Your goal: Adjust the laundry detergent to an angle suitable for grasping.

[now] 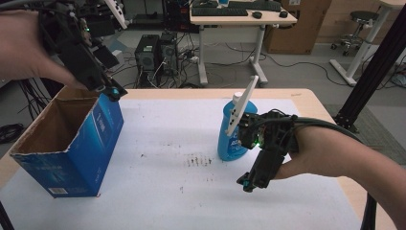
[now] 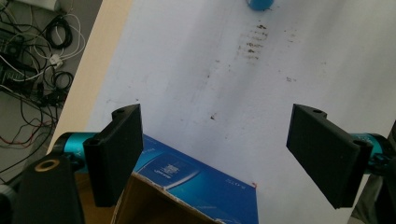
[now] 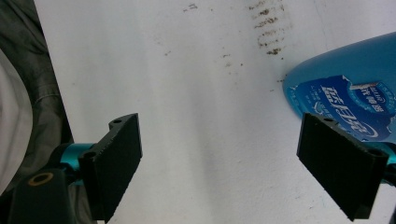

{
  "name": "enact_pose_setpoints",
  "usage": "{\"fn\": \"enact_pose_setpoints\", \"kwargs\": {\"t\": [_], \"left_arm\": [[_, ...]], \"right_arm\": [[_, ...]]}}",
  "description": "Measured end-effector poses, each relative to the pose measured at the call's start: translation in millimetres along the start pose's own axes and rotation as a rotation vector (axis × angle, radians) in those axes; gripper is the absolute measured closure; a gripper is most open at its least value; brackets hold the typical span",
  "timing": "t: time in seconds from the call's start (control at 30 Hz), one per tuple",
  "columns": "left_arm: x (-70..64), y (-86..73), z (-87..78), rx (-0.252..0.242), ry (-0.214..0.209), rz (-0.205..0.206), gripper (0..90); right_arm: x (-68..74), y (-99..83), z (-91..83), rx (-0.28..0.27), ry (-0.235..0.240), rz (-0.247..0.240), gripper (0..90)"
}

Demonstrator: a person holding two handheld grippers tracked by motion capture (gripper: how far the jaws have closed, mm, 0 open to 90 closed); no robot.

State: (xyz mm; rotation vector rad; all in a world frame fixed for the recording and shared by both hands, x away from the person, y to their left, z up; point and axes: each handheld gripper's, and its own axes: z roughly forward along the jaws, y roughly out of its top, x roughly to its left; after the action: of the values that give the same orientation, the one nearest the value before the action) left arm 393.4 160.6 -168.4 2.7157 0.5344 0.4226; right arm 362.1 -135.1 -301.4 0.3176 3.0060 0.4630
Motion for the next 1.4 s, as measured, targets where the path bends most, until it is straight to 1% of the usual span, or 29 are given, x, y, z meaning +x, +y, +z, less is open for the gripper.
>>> {"fn": "enact_pose_setpoints", "kwargs": {"t": [0.1,0.13,0.2,0.27,0.47,0.53,0.63,0.73,0.93,1.07,1.4], "left_arm": [[-0.9,0.0,-2.3,-0.011,0.002,0.0,19.0],[-1.7,0.2,-2.6,-0.013,0.004,0.0,19.0],[-2.3,0.3,-2.5,-0.012,0.003,-0.001,19.0],[-3.4,0.9,-2.1,-0.005,0.003,0.01,19.0],[-3.3,1.5,-2.2,-0.011,-0.001,0.011,19.0],[-1.7,1.0,-1.4,0.008,0.0,0.016,19.0],[-1.4,0.4,-1.4,-0.004,-0.002,0.007,19.0],[-1.4,0.2,-1.6,-0.005,-0.001,0.004,19.0],[-2.2,1.5,-0.6,-0.006,0.0,0.014,19.0],[-3.0,3.0,1.2,-0.005,-0.004,0.021,18.9],[-6.1,9.0,5.1,-0.01,-0.006,0.036,18.9]], "right_arm": [[1.1,-0.4,-1.6,-0.002,-0.002,-0.002,13.2],[1.8,-0.6,-2.5,-0.001,-0.002,0.005,13.2],[1.5,-1.1,-3.2,-0.004,0.0,0.005,13.2],[1.6,-2.0,-4.2,-0.004,0.001,0.007,13.2],[3.4,-1.5,-6.8,-0.014,0.012,-0.003,13.2],[3.2,-0.1,-8.4,-0.019,0.013,-0.007,13.2],[1.7,0.4,-7.9,-0.02,0.016,-0.008,13.2],[1.3,0.5,-7.6,-0.02,0.017,-0.01,13.2],[1.0,-0.2,-8.8,-0.03,0.018,-0.016,13.2],[1.3,-0.9,-9.3,-0.025,0.02,-0.013,13.2],[0.9,-1.5,-9.8,-0.032,0.021,-0.012,13.2]]}}
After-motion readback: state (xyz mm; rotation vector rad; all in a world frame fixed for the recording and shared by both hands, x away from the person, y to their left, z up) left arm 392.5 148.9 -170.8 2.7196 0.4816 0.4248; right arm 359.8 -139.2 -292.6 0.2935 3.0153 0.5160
